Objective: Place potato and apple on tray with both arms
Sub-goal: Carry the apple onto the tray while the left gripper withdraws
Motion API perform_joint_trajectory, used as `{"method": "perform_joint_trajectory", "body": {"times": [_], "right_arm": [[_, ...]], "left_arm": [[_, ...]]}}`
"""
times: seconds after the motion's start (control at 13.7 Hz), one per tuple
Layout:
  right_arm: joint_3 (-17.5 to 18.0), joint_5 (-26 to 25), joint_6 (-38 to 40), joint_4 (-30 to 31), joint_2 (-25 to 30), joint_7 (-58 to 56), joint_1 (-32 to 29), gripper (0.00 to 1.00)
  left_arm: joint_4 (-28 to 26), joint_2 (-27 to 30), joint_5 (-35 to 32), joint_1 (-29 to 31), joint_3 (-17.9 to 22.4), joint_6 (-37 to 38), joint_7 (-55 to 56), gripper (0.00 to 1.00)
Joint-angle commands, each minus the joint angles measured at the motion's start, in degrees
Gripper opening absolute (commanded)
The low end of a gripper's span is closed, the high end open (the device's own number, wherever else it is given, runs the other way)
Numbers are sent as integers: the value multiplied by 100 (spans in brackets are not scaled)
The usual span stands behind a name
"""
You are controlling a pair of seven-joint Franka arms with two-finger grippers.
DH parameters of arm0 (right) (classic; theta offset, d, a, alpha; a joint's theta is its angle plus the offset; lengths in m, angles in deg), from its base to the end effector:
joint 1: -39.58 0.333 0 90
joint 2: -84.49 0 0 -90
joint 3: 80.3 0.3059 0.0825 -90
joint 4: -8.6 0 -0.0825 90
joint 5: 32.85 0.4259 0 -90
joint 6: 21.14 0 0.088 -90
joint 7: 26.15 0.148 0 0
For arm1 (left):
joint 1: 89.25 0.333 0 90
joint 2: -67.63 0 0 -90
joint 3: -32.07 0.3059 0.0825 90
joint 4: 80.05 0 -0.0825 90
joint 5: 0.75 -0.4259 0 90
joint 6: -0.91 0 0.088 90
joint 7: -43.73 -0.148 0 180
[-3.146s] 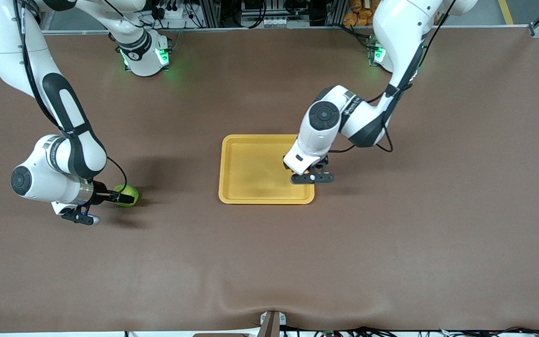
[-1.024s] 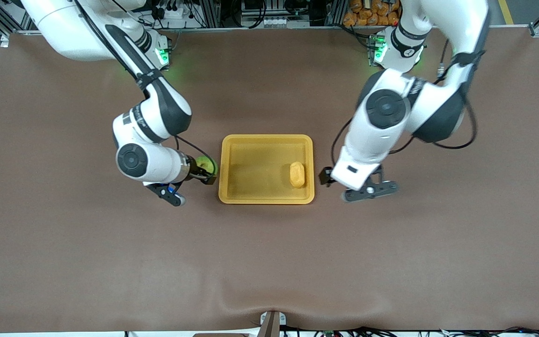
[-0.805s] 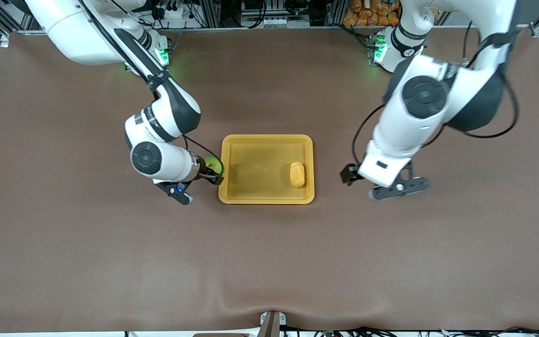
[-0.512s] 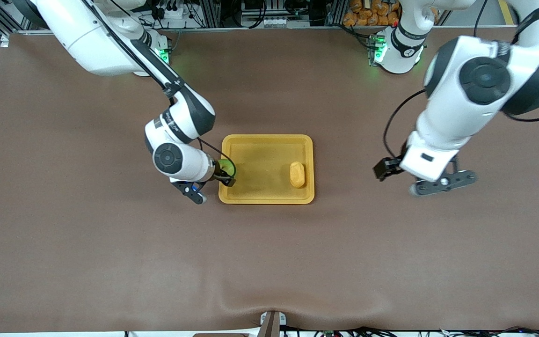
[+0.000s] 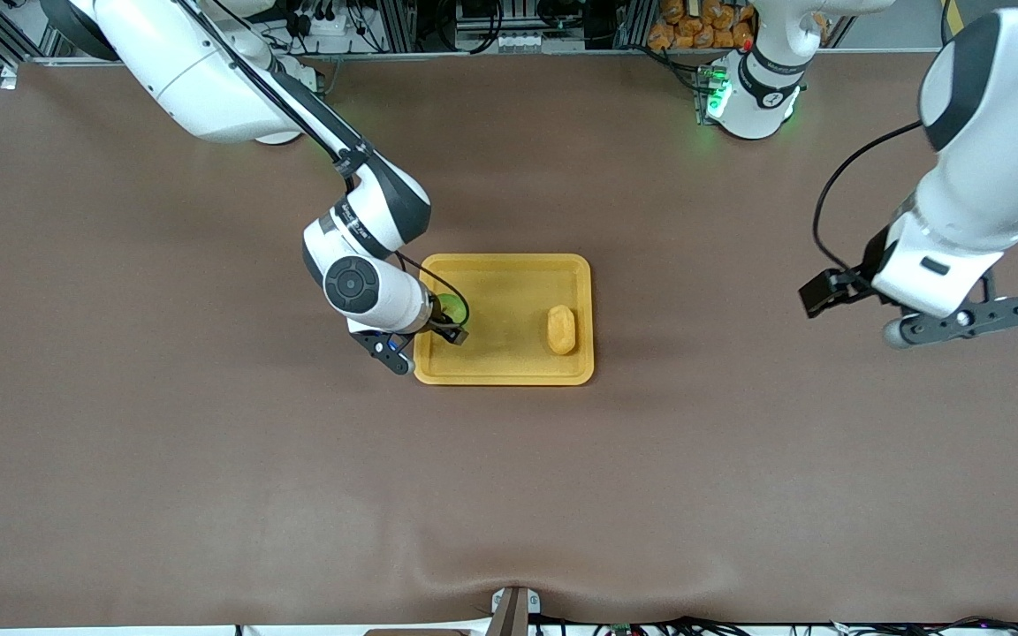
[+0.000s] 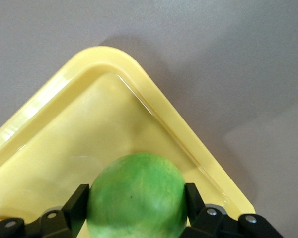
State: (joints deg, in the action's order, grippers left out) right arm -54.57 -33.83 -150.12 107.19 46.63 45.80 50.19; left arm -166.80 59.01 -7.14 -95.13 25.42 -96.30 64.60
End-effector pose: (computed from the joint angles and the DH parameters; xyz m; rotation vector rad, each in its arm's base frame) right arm 0.5585 0.3982 0.1542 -2.8452 1.0142 0.3800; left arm 0.6404 -0.1226 0.5215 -3.0533 -0.2064 -0.0897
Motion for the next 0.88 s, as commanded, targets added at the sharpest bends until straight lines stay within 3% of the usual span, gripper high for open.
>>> {"method": "perform_joint_trajectory", "body": {"times": [0.0, 0.07, 0.15, 0.22, 0.51, 0.8], "right_arm": [[38, -375, -153, -59, -203, 398, 20, 3], [38, -394, -189, -60, -239, 477, 20, 32], [38, -394, -189, -68, -239, 495, 20, 71], [38, -394, -180, -68, -239, 513, 11, 100], [38, -394, -23, -270, -186, 469, -50, 100], [46, -385, 1128, -1051, -177, 259, -191, 100]], "left_arm": [[-35, 220, -55, 69, 49, 272, -520, 100], [-17, 229, -20, 166, 41, 351, -749, 100], [-8, 264, -20, 236, 32, 447, -899, 100], [18, 334, -11, 246, 32, 518, -970, 100], [299, 475, 224, 246, 32, 1036, -1058, 100], [299, 721, 402, 237, 67, 1099, -1033, 100]]}}
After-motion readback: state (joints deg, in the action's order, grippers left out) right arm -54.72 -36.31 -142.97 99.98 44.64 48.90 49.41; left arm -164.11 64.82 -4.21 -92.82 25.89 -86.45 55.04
